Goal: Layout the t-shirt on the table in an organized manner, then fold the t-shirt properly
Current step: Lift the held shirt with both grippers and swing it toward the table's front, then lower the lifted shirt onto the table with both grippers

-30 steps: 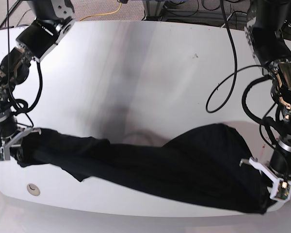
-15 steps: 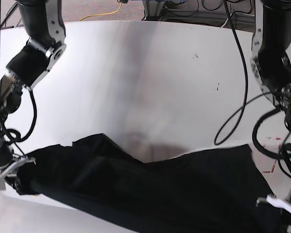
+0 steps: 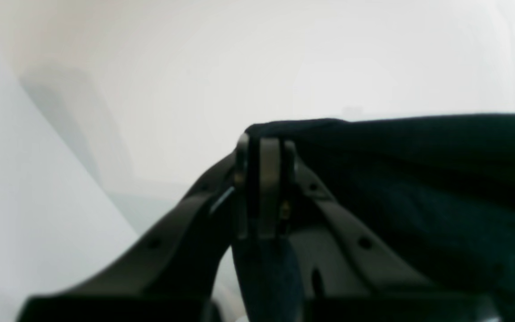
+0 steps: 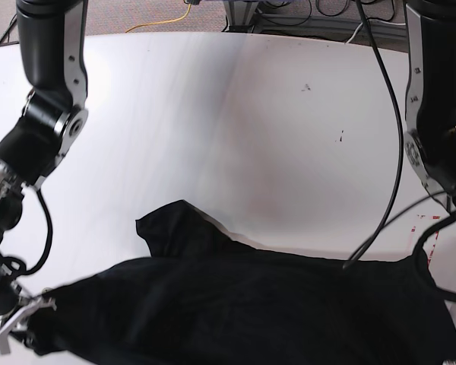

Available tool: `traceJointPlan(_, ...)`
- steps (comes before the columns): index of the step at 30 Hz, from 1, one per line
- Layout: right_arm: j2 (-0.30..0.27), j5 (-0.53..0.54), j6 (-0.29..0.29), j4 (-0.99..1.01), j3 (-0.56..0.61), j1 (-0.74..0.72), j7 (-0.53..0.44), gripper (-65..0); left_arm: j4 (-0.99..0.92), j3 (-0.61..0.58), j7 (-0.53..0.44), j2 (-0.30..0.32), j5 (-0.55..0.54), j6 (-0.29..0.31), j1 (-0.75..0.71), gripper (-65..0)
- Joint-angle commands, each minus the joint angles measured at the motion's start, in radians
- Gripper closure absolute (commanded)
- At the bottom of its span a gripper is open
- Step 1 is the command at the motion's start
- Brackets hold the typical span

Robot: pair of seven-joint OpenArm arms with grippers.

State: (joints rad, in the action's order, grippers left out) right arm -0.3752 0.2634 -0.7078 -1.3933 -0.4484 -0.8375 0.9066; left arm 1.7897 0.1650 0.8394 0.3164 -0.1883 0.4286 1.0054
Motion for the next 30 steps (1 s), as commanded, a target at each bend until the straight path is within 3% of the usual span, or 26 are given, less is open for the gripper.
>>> traceJointPlan(1,-0.046,0.003,0.01,0.021,0.026,-0.108,-0.03,-1.7,-0.035,0.008,-0.032,0.013,0.013,-0.021,0.091,0.0)
traceJointPlan(10,-0.077,0.003,0.01,0.07,0.145,-0.248,-0.03,-1.7,-0.135,0.006,-0.032,0.013,0.01,-0.021,0.237,0.0)
traceJointPlan(20,-0.078,0.006,0.01,0.001,0.158,-0.227,0.053,-1.7,-0.146,0.006,-0.027,0.011,0.005,-0.021,0.244,0.0)
traceJointPlan(30,-0.077,0.004,0.01,0.007,0.181,-0.274,0.052,-1.7,-0.147,0.006,-0.025,0.013,-0.024,-0.021,0.247,0.0)
